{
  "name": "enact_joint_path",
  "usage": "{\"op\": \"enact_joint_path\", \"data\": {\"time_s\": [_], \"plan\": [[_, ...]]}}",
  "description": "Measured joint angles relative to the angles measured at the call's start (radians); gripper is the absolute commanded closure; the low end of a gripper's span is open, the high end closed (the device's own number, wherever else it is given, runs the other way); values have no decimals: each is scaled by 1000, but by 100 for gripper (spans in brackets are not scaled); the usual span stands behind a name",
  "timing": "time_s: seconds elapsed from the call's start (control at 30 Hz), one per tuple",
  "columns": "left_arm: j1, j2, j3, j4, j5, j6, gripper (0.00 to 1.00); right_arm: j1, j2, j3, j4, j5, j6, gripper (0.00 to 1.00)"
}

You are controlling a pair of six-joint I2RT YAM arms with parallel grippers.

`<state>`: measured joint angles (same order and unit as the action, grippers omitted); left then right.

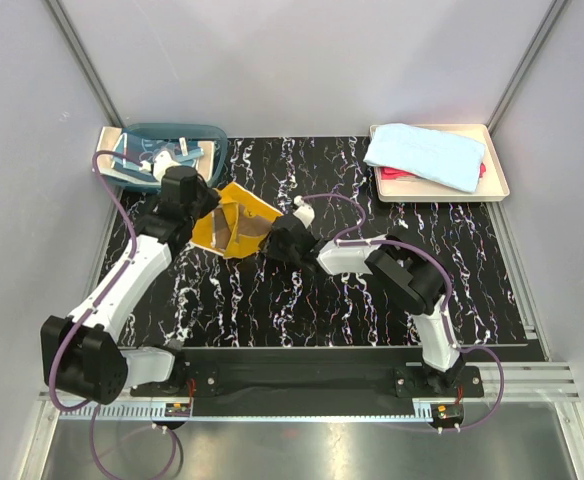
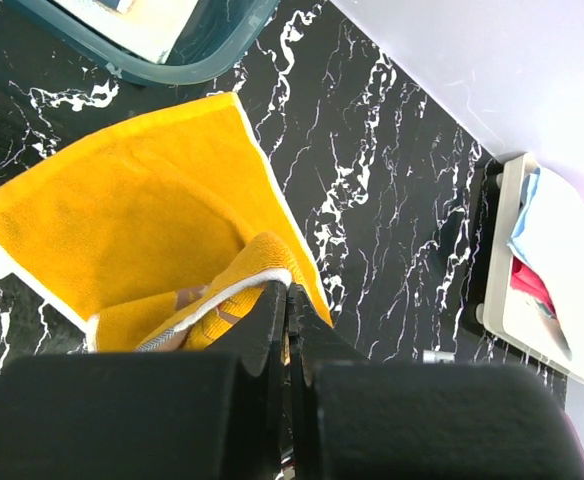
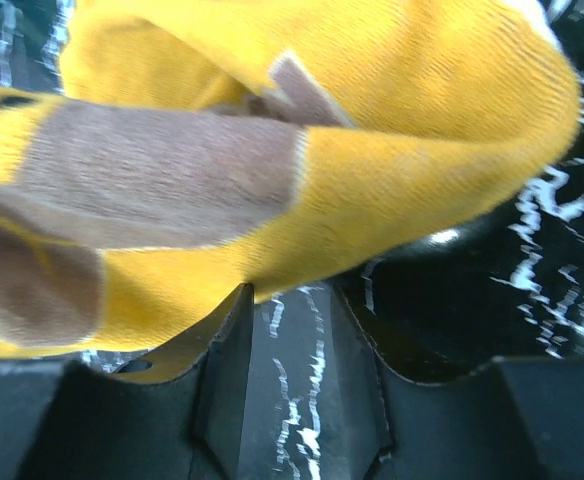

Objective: Fold and stack the towels
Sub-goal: Flatten out the crumpled towel

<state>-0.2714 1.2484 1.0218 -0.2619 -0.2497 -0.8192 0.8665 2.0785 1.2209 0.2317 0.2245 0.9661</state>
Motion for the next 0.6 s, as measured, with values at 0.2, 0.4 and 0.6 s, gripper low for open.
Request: {"op": "enact_joint_path", "data": {"time_s": [0.2, 0.4, 0.6], "plan": [[12, 59, 53, -23, 0, 18, 100, 32, 0, -10, 58, 23, -30, 52], [17, 126, 118, -50, 0, 42, 100, 97, 0, -9, 80, 60, -103, 47], [18, 175, 148, -68, 7, 64, 100, 155, 4, 71, 49, 132, -223, 39]]}}
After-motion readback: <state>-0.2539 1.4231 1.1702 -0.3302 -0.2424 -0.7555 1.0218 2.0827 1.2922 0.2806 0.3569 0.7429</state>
